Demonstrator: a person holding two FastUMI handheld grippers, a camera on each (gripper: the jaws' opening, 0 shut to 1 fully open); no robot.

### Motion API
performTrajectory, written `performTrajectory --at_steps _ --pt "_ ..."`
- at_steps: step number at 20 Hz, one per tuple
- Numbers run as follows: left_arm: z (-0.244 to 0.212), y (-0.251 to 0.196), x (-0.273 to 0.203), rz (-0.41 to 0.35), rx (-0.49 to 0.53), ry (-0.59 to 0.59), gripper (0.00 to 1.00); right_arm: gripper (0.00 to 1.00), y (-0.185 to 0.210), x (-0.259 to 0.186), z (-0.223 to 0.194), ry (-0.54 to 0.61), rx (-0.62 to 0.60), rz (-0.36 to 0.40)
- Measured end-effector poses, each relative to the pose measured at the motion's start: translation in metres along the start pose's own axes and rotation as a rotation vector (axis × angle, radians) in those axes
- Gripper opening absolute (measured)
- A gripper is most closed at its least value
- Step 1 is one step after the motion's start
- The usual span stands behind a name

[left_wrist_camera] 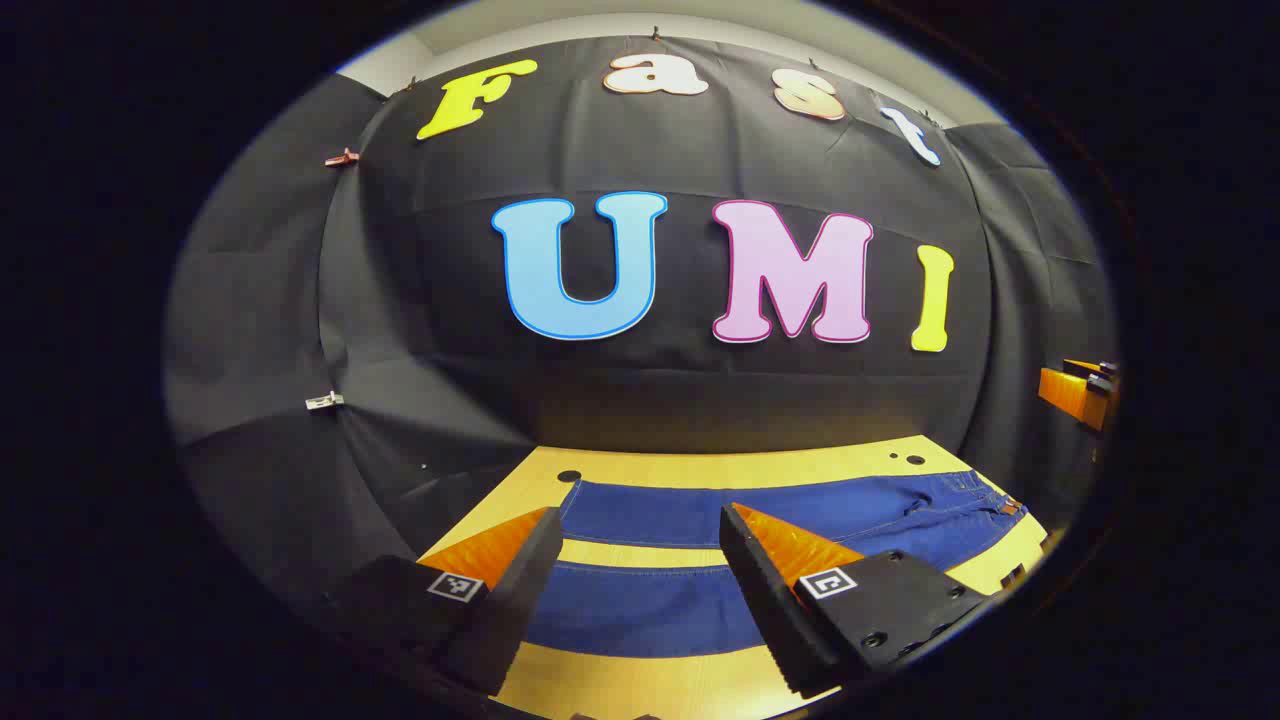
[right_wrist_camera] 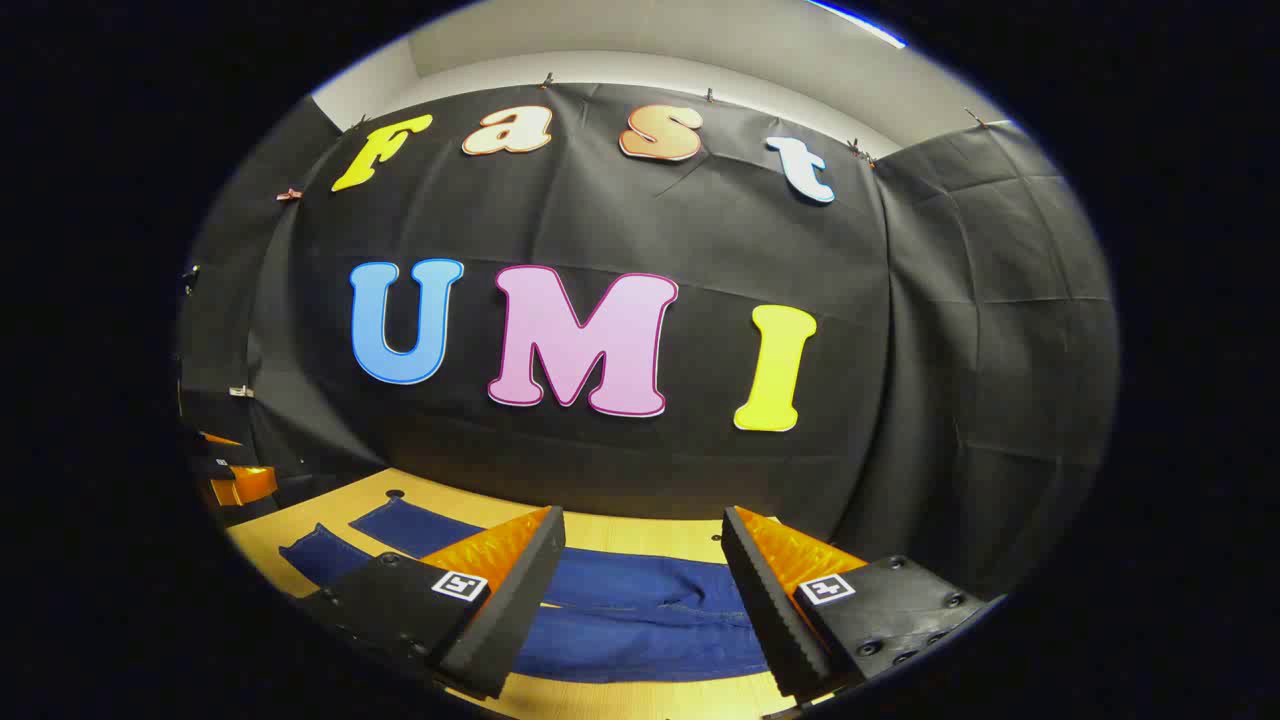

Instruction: Grasp the waist and the cuffs of the jeans and fold them to make the two legs overlap; first hold the waist and fold one-third of the jeans toward the cuffs, then hold the cuffs and fold the remaining one-third in the same direction to finish folding.

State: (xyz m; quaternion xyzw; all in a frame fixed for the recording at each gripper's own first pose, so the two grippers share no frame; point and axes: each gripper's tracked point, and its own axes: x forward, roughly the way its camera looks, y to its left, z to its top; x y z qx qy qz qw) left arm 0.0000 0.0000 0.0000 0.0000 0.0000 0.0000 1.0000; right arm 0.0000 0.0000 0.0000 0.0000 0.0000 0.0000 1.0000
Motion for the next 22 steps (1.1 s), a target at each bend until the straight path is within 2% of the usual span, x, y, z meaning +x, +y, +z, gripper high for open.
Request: performTrajectory --at_steps 3,5,9,11,15,18,20,22 --pt "-0.002 0.002 -0.003 -0.004 0.012 -0.001 0.99 0.94 -0.001 -0.003 -0.001 0.001 -0.007 -0.001" --pt "-0.003 0.01 -0.005 0.018 0.017 -0.002 0.99 0.96 -0.002 -0.004 -0.001 0.005 -0.005 -0.001" --pt "-0.006 0.014 -0.007 0.016 -0.024 0.009 0.99 0.94 -0.005 -0.006 -0.003 0.01 -0.014 -0.002" --pt "-0.007 0.018 -0.006 0.028 -0.003 0.014 0.99 0.96 -0.007 -0.007 -0.004 0.012 -0.012 -0.005" --pt "0.001 0.012 -0.01 -0.01 0.016 -0.015 0.99 0.94 -0.006 -0.007 -0.005 0.02 -0.003 0.004" --pt "0.0 0.012 -0.007 -0.022 0.044 -0.014 0.99 0.96 -0.007 -0.006 -0.004 0.018 0.003 0.01" --pt "-0.01 0.024 -0.004 -0.004 0.063 0.013 0.99 0.96 -0.008 -0.006 -0.005 0.018 0.002 0.015" --pt "-0.027 0.049 0.001 0.044 0.068 0.054 0.99 0.94 -0.012 -0.005 -0.008 0.024 -0.005 0.004"
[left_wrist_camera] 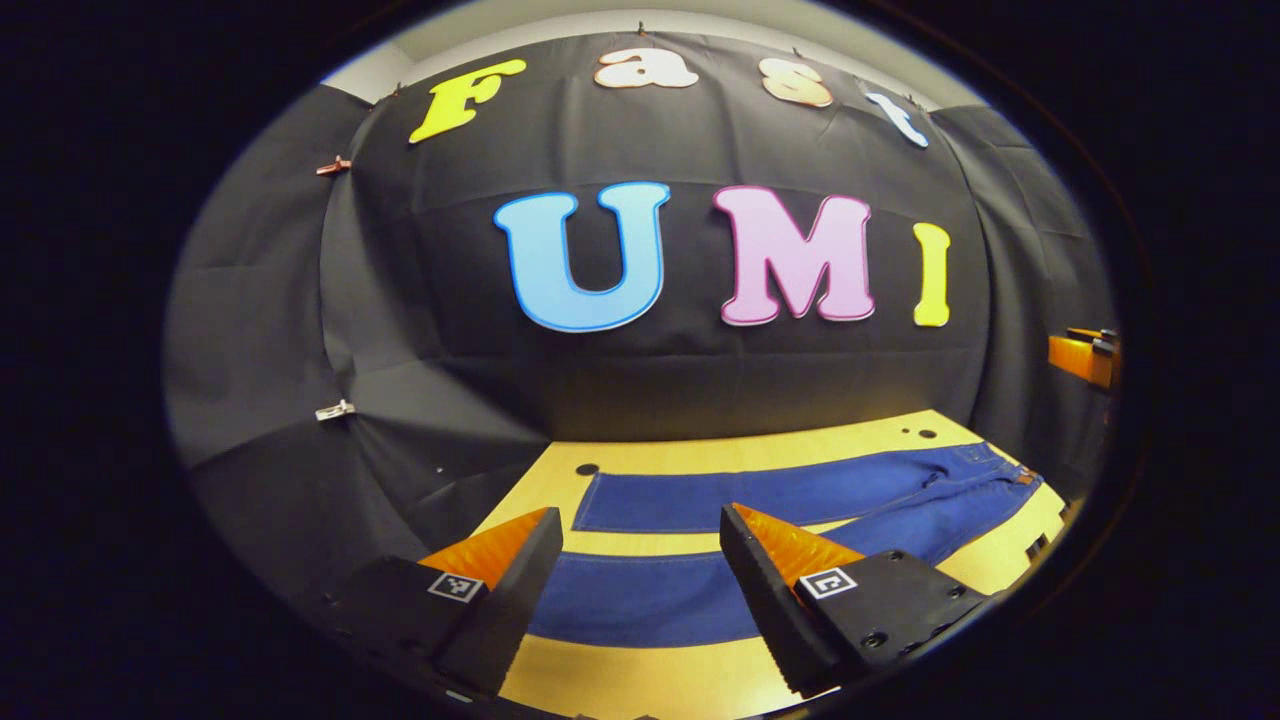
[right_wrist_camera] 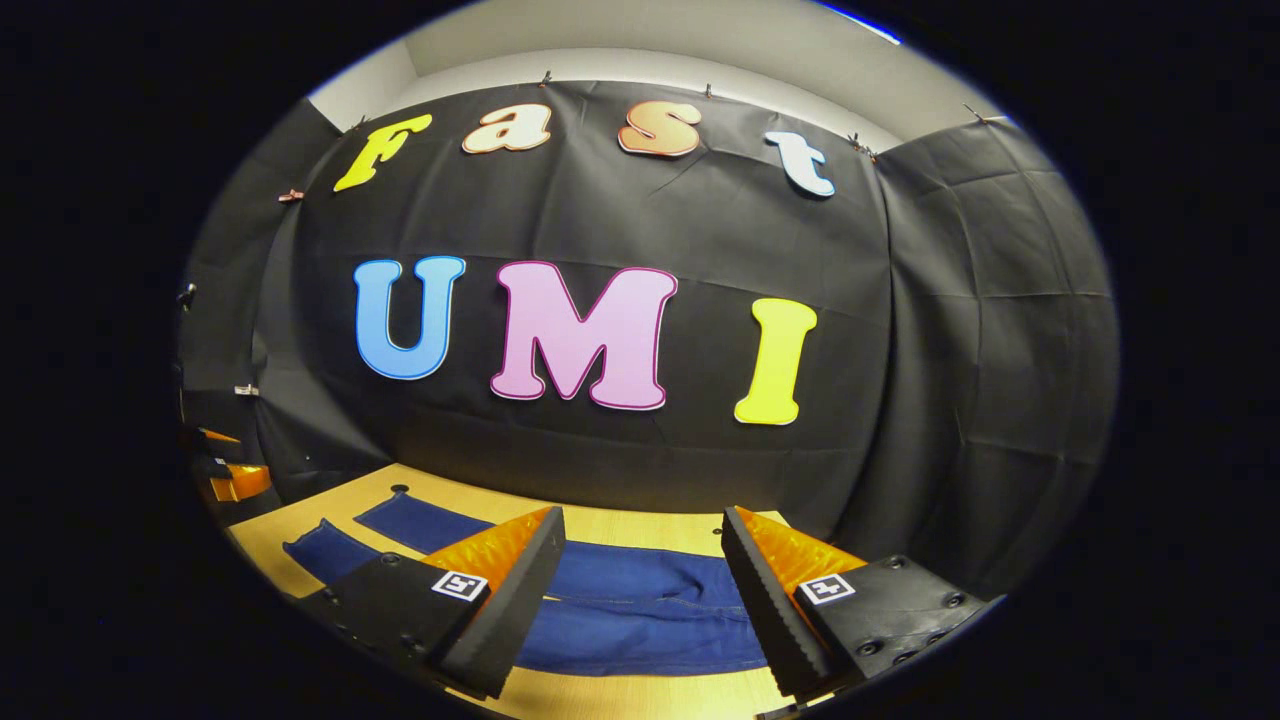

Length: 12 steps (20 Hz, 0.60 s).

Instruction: Grasp the waist and the cuffs of the jeans and fold them to make the two legs overlap; first hold the waist and fold one-third of the jeans toward the cuffs, then hold the cuffs and fold the remaining one-third in the same direction to finish folding.

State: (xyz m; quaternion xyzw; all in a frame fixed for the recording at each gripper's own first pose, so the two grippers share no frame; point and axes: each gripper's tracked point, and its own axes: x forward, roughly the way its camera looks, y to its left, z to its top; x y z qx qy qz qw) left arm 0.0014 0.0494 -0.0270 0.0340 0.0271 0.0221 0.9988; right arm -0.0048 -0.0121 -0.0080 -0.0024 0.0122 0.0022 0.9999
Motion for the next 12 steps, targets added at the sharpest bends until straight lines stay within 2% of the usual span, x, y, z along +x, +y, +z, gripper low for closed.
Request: performTrajectory --at_steps 2,3,6,8,9,10,12 --pt "-0.022 0.022 0.009 0.028 0.031 0.056 0.99 0.96 -0.007 -0.002 -0.007 0.024 0.005 -0.02" --pt "-0.035 0.036 0.013 0.038 0.067 0.092 0.99 0.94 -0.009 -0.003 -0.011 0.035 0.014 -0.025" --pt "-0.07 0.072 0.033 0.007 0.237 0.19 0.99 0.97 -0.016 -0.003 -0.025 0.079 0.023 -0.036" --pt "-0.096 0.088 0.046 -0.059 0.404 0.262 0.99 0.96 -0.019 -0.003 -0.03 0.096 0.022 -0.037" --pt "-0.108 0.095 0.05 -0.097 0.506 0.287 0.99 0.93 -0.022 -0.002 -0.031 0.1 0.013 -0.045" --pt "-0.122 0.099 0.056 -0.143 0.613 0.314 0.99 0.96 -0.025 -0.001 -0.032 0.107 0.003 -0.051" --pt "-0.154 0.102 0.066 -0.247 0.835 0.366 0.98 0.96 -0.029 0.0 -0.036 0.121 -0.011 -0.062"
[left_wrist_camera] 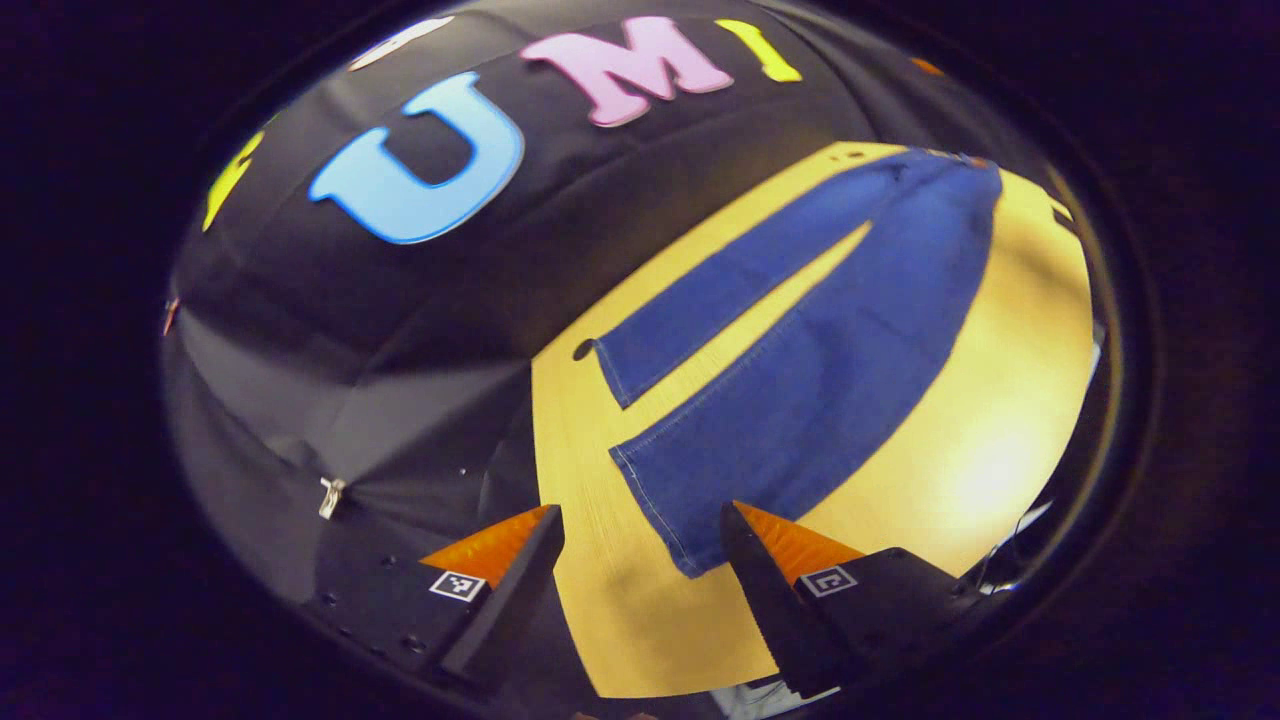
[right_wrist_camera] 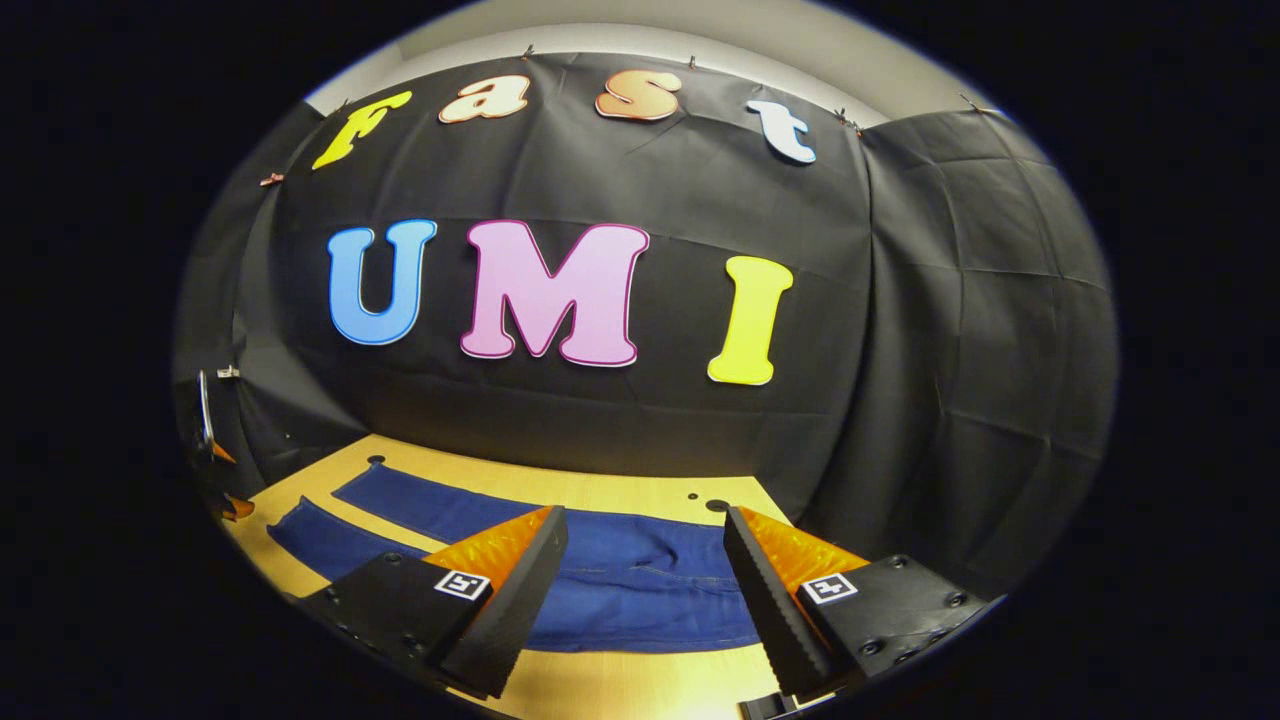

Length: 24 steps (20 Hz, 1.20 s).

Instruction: Grasp the waist and the cuffs of the jeans and fold them to make the two legs overlap; first hold the waist and fold one-third of the jeans toward the cuffs, then hold the cuffs and fold the remaining one-third in the same direction to finish folding.

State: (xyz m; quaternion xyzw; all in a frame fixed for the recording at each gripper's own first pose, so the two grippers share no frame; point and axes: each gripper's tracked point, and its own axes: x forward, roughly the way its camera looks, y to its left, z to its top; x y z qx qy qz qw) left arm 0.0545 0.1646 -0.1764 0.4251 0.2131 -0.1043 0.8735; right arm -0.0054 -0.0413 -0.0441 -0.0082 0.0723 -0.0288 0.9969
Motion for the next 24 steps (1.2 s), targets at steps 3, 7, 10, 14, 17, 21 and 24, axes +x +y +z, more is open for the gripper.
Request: performTrajectory --at_steps 3,7,10,14,17,21,24 --pt "-0.042 -0.027 0.025 -0.111 0.276 0.076 0.98 0.96 -0.005 0.003 -0.004 0.012 -0.016 -0.017" --pt "-0.069 -0.046 0.051 -0.206 0.438 0.118 0.98 0.96 -0.011 0.004 -0.015 0.034 -0.055 -0.041" --pt "-0.066 -0.038 0.071 -0.202 0.515 0.113 0.93 0.96 -0.017 0.003 -0.028 0.068 -0.066 -0.056" --pt "-0.059 -0.036 0.083 -0.256 0.535 0.116 0.86 0.96 -0.03 0.007 -0.045 0.103 -0.074 -0.091" --pt "-0.059 -0.038 0.087 -0.32 0.505 0.146 0.8 0.96 -0.046 0.009 -0.05 0.121 -0.095 -0.117" --pt "-0.06 -0.049 0.086 -0.456 0.426 0.216 0.65 0.96 -0.072 0.016 -0.059 0.138 -0.139 -0.15" --pt "-0.057 -0.047 0.082 -0.397 0.394 0.24 0.27 0.96 -0.093 0.025 -0.06 0.142 -0.18 -0.177"
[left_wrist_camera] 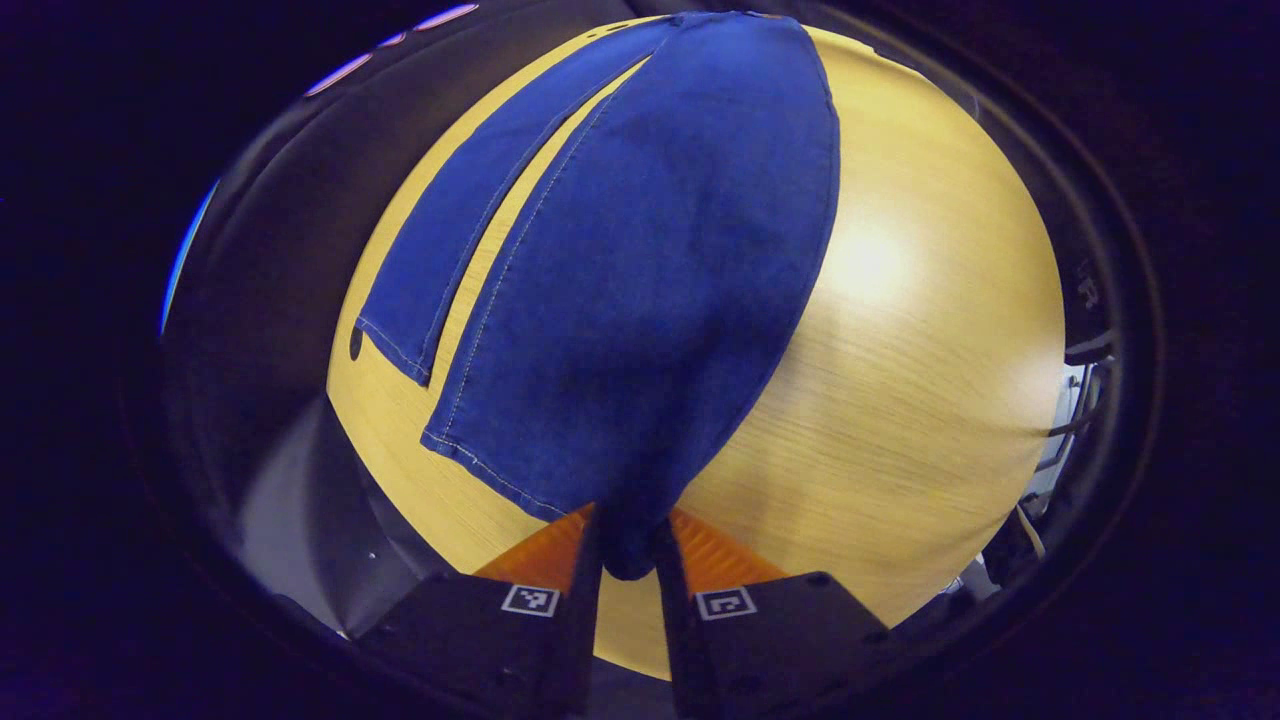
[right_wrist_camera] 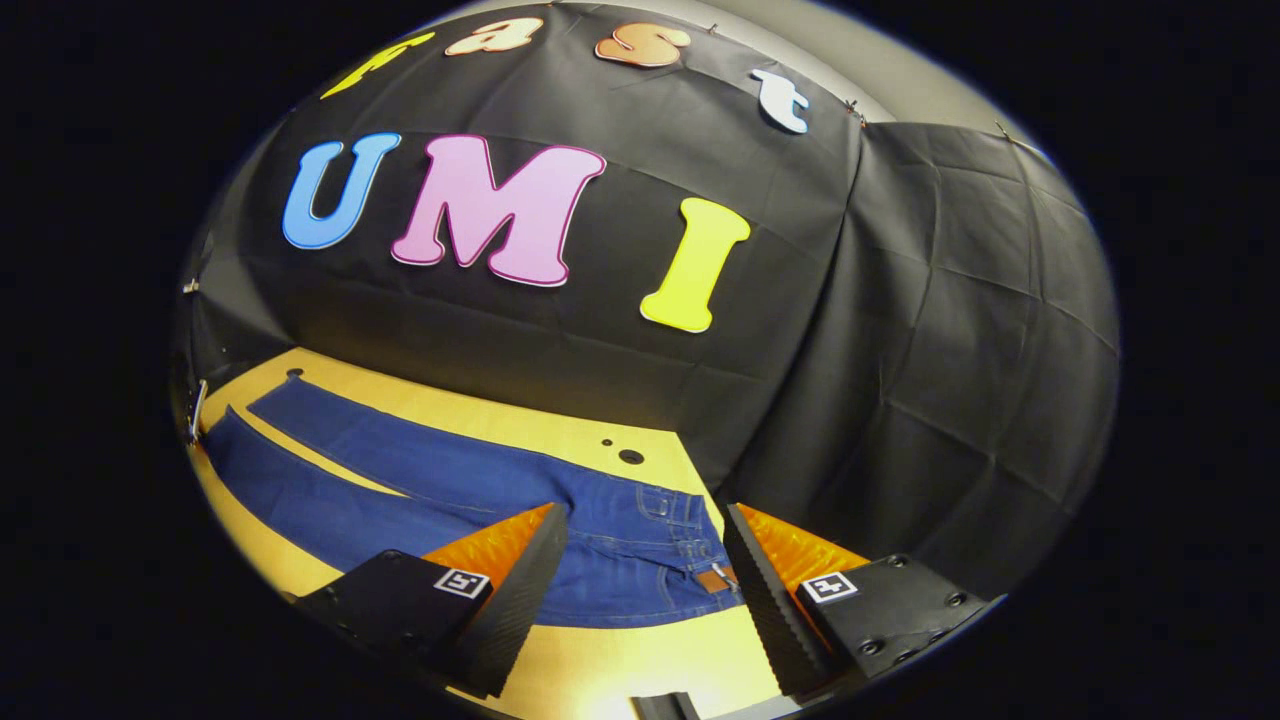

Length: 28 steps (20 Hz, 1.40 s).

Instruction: Grasp the waist and the cuffs of the jeans and fold them to make the two legs overlap; first hold the waist and fold one-third of the jeans toward the cuffs, then hold the cuffs and fold the remaining one-third in the same direction to finish folding.

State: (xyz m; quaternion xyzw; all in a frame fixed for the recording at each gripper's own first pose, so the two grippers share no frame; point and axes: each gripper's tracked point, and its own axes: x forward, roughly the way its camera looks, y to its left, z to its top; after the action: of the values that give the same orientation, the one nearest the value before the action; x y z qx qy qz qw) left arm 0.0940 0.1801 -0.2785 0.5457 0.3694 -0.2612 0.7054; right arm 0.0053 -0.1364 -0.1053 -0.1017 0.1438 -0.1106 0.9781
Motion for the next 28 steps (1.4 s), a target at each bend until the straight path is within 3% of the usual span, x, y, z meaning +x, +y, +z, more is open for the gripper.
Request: performTrajectory --at_steps 1,3,6,9,11,13,18,21,24,25,26,28 --pt "0.003 0.0 -0.001 0.041 0.018 0.006 0.19 0.97 -0.006 0.004 -0.001 0.0 -0.012 -0.006" --pt "0.003 0.0 0.0 0.097 0.079 0.005 0.16 0.96 -0.019 0.014 -0.002 -0.008 -0.068 -0.011" --pt "0.004 -0.002 -0.001 0.1 0.072 -0.01 0.06 0.96 -0.048 0.033 -0.005 -0.022 -0.208 -0.029" --pt "0.002 -0.002 0.0 0.069 0.025 -0.002 0.06 0.96 -0.068 0.056 -0.018 -0.018 -0.376 -0.002" --pt "0.003 -0.002 -0.001 0.053 0.008 0.004 0.1 0.96 -0.077 0.067 -0.033 0.011 -0.512 0.057" --pt "0.003 -0.003 -0.001 0.056 0.007 0.01 0.06 0.96 -0.077 0.073 -0.061 0.045 -0.662 0.161" --pt "0.003 -0.005 -0.001 0.082 0.001 0.028 0.06 0.96 -0.08 0.086 -0.168 0.237 -1.019 0.424" --pt "0.003 -0.005 -0.002 0.096 -0.026 0.032 0.06 0.96 -0.095 0.1 -0.212 0.339 -1.126 0.446" --pt "0.005 -0.006 -0.001 0.105 -0.055 0.039 0.06 0.97 -0.087 0.115 -0.236 0.348 -1.197 0.488" --pt "0.004 -0.006 0.0 0.105 -0.054 0.043 0.1 0.96 -0.085 0.12 -0.245 0.365 -1.239 0.503" --pt "0.005 -0.006 -0.001 0.105 -0.053 0.047 0.06 0.96 -0.081 0.123 -0.256 0.378 -1.282 0.526" --pt "0.005 -0.006 -0.001 0.109 -0.054 0.056 0.06 0.96 -0.073 0.131 -0.265 0.358 -1.369 0.546"
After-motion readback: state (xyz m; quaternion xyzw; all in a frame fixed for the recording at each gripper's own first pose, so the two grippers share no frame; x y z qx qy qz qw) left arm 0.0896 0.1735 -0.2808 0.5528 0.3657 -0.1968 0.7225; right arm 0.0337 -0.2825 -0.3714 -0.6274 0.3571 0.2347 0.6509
